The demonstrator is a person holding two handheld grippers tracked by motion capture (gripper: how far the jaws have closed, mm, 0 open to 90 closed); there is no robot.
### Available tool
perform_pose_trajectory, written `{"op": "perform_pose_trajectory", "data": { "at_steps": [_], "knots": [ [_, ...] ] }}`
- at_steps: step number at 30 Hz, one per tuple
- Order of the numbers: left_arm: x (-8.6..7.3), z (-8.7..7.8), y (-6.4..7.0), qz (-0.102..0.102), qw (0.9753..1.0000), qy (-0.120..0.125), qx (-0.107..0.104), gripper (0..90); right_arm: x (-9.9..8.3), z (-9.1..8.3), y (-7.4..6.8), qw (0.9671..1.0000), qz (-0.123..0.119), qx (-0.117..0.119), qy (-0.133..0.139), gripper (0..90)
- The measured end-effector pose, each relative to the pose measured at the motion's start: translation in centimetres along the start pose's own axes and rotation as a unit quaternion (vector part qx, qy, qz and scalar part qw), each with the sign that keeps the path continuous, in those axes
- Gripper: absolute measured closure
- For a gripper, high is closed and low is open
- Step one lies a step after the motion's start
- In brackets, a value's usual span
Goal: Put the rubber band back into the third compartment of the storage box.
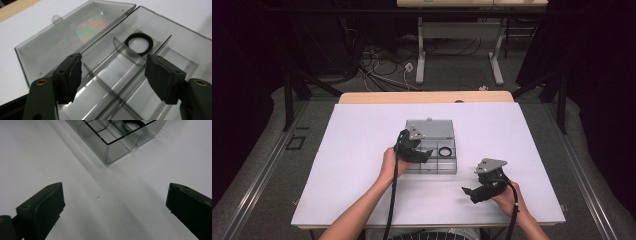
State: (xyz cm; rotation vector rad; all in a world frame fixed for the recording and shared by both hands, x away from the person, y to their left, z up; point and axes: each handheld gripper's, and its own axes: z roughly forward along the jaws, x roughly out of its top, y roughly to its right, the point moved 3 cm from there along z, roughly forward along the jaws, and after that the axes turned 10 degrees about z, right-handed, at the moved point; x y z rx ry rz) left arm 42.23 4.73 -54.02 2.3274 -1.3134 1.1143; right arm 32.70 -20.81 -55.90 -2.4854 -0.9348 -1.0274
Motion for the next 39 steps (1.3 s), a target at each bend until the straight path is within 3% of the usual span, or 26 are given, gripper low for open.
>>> {"op": "perform_pose_trajectory", "data": {
  "at_steps": [3,5,9,14,18,21,24,39],
  "knots": [
    [-0.8,-0.2,-0.3,-0.015,0.9996,-0.018,-0.018,26.4,0.0,0.1,0.0,1.0000,-0.004,0.002,0.001,1.5],
    [-0.7,-0.3,-0.1,-0.005,0.9989,-0.044,-0.019,20.1,0.1,0.1,0.0,1.0000,-0.006,0.003,0.002,1.5],
    [-0.7,-0.6,0.0,0.001,0.9986,-0.048,-0.022,17.0,0.1,0.1,-0.3,1.0000,-0.006,0.006,-0.001,1.5],
    [-1.1,-0.7,-0.3,-0.018,0.9975,-0.062,-0.029,8.7,0.3,-0.2,-0.4,0.9999,-0.010,0.004,0.006,1.5],
    [-1.3,-0.5,-0.2,-0.018,0.9973,-0.065,-0.030,5.8,0.3,-0.1,-0.3,0.9999,-0.009,0.006,0.008,1.5],
    [-1.4,-0.6,-0.2,-0.017,0.9971,-0.066,-0.034,6.9,0.3,0.0,-0.3,0.9999,-0.009,0.006,0.004,1.5],
    [-1.6,-0.7,-0.4,-0.021,0.9971,-0.063,-0.037,16.3,0.5,0.1,-0.4,0.9999,-0.013,0.006,0.006,1.5],
    [-1.9,-0.3,-0.2,-0.023,0.9970,-0.062,-0.039,24.8,0.5,0.3,-0.5,0.9997,-0.021,0.009,0.006,1.5]
  ]
}}
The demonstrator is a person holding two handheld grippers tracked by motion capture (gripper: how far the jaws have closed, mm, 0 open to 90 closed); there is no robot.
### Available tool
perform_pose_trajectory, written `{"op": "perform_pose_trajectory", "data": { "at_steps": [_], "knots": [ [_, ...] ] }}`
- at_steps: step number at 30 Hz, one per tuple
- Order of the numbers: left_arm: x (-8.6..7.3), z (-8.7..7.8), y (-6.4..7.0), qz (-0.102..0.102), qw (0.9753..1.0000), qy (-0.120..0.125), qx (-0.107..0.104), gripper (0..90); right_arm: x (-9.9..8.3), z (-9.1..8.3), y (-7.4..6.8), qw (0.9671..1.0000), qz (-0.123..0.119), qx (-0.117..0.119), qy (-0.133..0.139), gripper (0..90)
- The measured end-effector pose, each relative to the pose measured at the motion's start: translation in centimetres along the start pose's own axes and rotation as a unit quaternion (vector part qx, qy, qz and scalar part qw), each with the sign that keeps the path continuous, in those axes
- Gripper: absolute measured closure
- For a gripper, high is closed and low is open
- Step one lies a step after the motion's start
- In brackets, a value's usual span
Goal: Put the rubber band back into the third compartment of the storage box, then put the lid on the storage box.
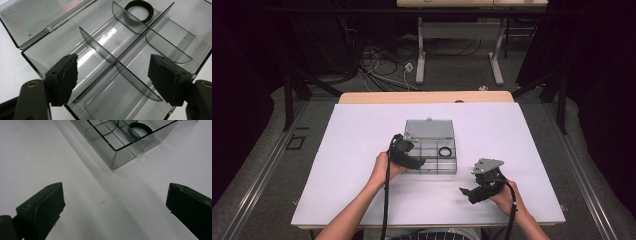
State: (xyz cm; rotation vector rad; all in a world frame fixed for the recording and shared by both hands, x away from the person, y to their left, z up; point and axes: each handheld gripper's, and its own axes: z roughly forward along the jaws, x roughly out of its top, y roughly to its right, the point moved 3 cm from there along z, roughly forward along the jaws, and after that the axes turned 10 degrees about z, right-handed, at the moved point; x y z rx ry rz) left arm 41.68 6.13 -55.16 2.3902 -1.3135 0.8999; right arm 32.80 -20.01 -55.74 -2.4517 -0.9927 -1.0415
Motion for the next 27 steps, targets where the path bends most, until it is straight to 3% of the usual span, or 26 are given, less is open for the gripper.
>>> {"op": "perform_pose_trajectory", "data": {
  "at_steps": [3,6,11,20,27],
  "knots": [
    [-0.2,0.2,0.0,0.002,0.9999,-0.014,0.006,32.4,0.0,0.0,0.0,1.0000,0.000,0.001,-0.007,1.5],
    [-0.4,0.4,-0.1,-0.007,0.9999,-0.007,-0.008,36.4,0.0,0.1,-0.1,1.0000,-0.002,0.002,-0.007,1.5],
    [-0.3,0.7,0.1,-0.001,0.9999,-0.010,-0.014,45.1,0.0,0.2,-0.2,0.9999,-0.006,0.004,-0.010,1.5],
    [-0.2,0.9,0.4,-0.003,1.0000,0.004,0.000,54.3,-0.1,0.3,-0.1,0.9999,-0.009,0.002,-0.013,1.7],
    [-0.3,1.3,0.2,-0.007,0.9999,0.006,-0.005,55.5,-0.1,0.4,-0.2,0.9999,-0.006,0.003,-0.012,1.7]
  ]
}}
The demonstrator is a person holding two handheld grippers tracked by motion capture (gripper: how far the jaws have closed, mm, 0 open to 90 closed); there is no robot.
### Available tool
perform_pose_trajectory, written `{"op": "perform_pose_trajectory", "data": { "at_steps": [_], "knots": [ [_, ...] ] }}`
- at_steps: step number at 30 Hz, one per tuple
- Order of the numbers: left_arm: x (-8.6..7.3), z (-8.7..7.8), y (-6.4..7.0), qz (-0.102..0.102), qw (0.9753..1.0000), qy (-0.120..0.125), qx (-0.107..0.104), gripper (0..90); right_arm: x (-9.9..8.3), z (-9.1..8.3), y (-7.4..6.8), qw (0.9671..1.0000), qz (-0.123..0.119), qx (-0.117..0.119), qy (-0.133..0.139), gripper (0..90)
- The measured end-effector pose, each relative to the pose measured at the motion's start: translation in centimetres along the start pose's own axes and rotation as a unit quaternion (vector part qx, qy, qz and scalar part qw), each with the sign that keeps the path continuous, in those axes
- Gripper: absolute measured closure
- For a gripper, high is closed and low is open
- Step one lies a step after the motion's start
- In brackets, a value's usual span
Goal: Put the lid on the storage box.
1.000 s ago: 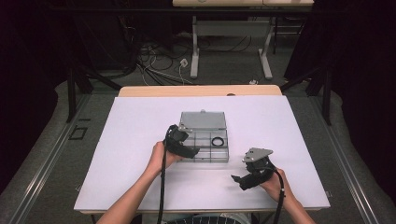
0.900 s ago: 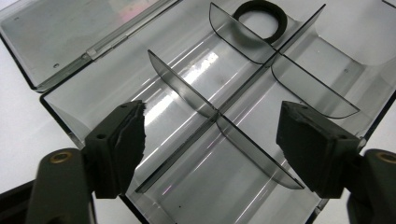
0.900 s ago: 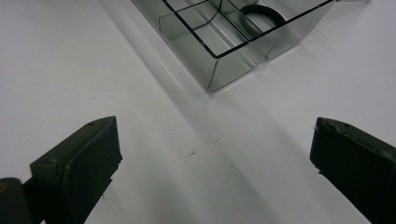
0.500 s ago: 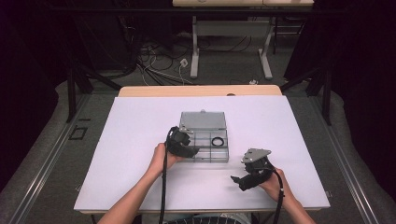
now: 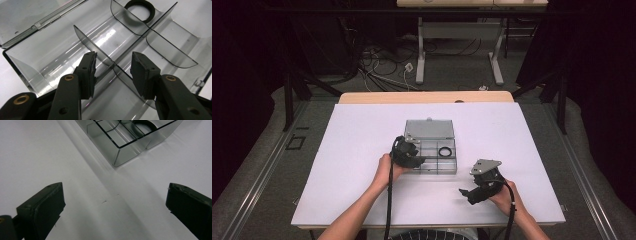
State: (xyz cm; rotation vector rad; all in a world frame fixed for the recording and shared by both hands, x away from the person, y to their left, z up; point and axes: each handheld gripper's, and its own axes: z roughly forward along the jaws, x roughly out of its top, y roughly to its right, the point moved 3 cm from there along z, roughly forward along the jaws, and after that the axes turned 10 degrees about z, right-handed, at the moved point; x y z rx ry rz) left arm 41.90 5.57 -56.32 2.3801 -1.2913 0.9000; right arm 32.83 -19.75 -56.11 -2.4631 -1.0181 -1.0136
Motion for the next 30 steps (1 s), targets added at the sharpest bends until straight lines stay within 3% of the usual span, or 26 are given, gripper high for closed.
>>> {"op": "perform_pose_trajectory", "data": {
  "at_steps": [5,15,21,30],
  "knots": [
    [0.0,0.3,0.0,-0.006,1.0000,0.004,0.000,56.6,0.1,0.0,0.1,1.0000,-0.002,0.002,0.000,1.7],
    [0.1,0.3,0.0,0.004,1.0000,-0.001,0.000,56.9,-0.1,0.1,0.1,1.0000,0.004,0.003,-0.007,1.7],
    [0.2,0.3,0.0,0.021,0.9997,-0.009,-0.002,56.8,0.0,0.0,0.6,1.0000,0.009,-0.002,0.000,1.8],
    [0.2,0.4,0.1,0.022,0.9996,-0.010,-0.010,57.0,0.5,0.0,1.8,0.9996,0.018,-0.021,0.003,1.8]
  ]
}}
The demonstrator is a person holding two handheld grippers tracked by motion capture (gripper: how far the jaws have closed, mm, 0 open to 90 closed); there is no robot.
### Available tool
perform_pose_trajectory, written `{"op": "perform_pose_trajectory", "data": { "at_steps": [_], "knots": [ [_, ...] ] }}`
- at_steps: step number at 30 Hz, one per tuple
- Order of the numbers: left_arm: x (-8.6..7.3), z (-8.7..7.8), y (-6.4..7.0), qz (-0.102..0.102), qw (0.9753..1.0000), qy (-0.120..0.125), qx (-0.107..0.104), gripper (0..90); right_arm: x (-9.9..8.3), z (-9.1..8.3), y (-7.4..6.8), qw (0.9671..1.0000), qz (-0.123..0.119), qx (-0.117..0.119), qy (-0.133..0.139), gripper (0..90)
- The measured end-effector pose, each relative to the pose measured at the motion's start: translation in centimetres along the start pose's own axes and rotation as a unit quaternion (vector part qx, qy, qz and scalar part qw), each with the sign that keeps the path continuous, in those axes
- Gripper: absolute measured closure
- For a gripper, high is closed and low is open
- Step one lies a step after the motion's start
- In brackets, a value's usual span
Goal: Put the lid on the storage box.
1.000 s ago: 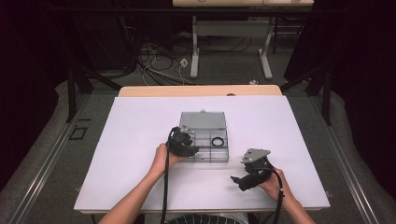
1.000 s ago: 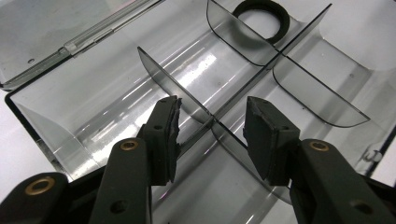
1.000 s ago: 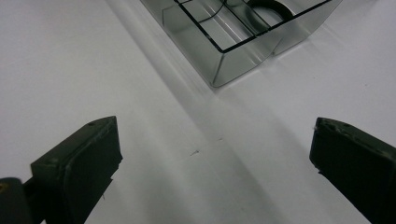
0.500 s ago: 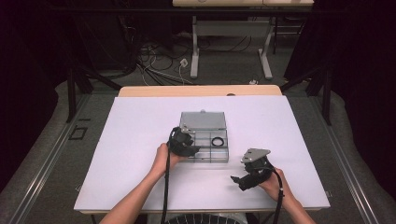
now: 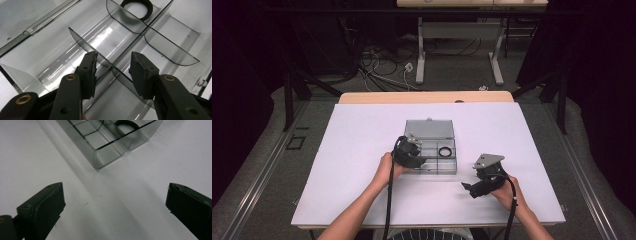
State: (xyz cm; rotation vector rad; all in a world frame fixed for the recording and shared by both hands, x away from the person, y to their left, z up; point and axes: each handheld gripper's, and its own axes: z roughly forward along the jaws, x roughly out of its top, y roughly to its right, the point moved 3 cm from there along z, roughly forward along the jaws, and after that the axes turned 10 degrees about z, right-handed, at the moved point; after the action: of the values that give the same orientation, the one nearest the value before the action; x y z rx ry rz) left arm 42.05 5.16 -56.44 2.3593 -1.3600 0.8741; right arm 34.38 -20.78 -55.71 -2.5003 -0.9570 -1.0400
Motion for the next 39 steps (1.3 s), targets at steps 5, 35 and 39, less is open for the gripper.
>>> {"op": "perform_pose_trajectory", "data": {
  "at_steps": [5,35,39],
  "knots": [
    [0.0,0.0,0.0,-0.001,1.0000,0.002,0.004,56.9,0.9,0.1,0.8,0.9999,0.010,-0.007,0.006,1.7],
    [0.0,0.0,0.0,0.000,1.0000,0.003,0.005,56.9,8.9,3.5,4.9,0.9982,0.047,-0.036,0.008,14.0],
    [0.0,0.0,0.0,0.000,1.0000,0.003,0.005,56.9,9.6,4.5,6.5,0.9968,0.061,-0.052,0.004,26.5]
  ]
}}
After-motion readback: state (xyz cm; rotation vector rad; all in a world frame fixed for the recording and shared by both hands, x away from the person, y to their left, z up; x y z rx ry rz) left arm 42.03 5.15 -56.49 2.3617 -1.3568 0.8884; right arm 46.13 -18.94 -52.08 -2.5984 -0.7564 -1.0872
